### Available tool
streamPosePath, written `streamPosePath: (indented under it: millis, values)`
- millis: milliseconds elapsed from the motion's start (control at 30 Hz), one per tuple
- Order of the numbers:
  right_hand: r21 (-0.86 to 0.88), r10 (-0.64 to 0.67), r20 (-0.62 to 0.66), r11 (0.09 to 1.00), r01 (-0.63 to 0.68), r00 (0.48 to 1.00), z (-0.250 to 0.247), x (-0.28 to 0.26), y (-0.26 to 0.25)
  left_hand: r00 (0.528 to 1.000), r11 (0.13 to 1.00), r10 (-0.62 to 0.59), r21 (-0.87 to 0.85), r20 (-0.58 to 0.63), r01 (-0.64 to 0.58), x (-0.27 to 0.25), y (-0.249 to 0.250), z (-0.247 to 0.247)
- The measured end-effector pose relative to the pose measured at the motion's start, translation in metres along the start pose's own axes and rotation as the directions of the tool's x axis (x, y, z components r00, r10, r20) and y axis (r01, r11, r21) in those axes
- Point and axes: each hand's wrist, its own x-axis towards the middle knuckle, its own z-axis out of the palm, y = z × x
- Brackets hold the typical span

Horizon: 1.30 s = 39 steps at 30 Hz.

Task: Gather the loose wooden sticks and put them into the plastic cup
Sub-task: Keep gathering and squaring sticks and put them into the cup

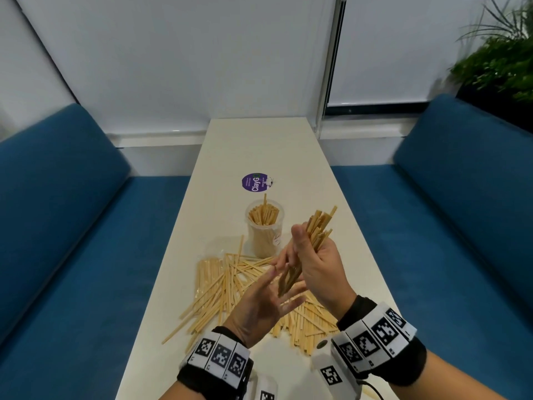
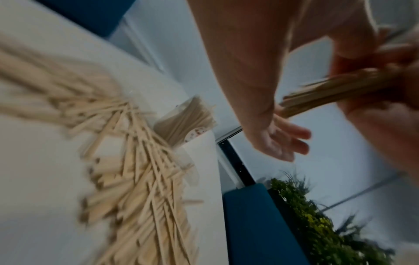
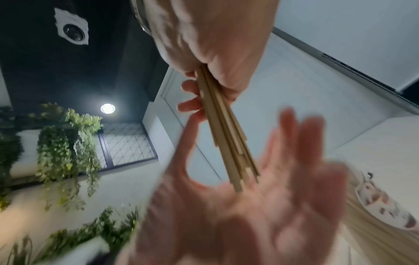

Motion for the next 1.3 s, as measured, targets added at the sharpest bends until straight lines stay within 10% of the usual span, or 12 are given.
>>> streamPosePath:
  millis: [233,633,733,800,933,1100,1300]
  values:
    - [-0.018,0.045,0.030,0.999,-0.044,0.999,0.015,-0.002,-0.002,0.989,0.846,-0.057,-0.533,-0.138,-0.025,0.006,0.002,0.022]
    - [0.091,0.149,0.035,0.984,-0.152,0.988,0.023,0.000,0.004,0.990,0.854,-0.075,-0.519,-0.123,0.000,0.005,0.001,0.019]
    - [0.110,0.178,0.013,0.978,-0.178,0.984,0.021,0.002,-0.001,0.986,0.948,-0.114,-0.310,-0.123,0.071,0.005,0.004,0.014]
    - [0.088,0.166,-0.008,0.982,-0.165,0.986,0.015,0.005,-0.004,0.988,0.990,-0.034,0.128,-0.150,0.053,0.004,0.008,0.007]
    - [0.074,0.118,-0.084,0.991,-0.112,0.989,0.005,0.008,-0.007,0.986,0.681,0.168,0.721,0.019,-0.130,-0.005,0.029,-0.002]
    - [-0.004,0.119,-0.135,0.993,-0.121,0.984,0.007,0.007,-0.007,0.959,0.468,0.187,0.839,0.215,-0.279,-0.010,0.027,-0.003]
    - [-0.105,0.242,-0.058,0.963,-0.247,0.969,0.009,0.005,-0.003,0.940,0.428,0.239,0.843,0.244,-0.327,-0.008,0.013,0.004]
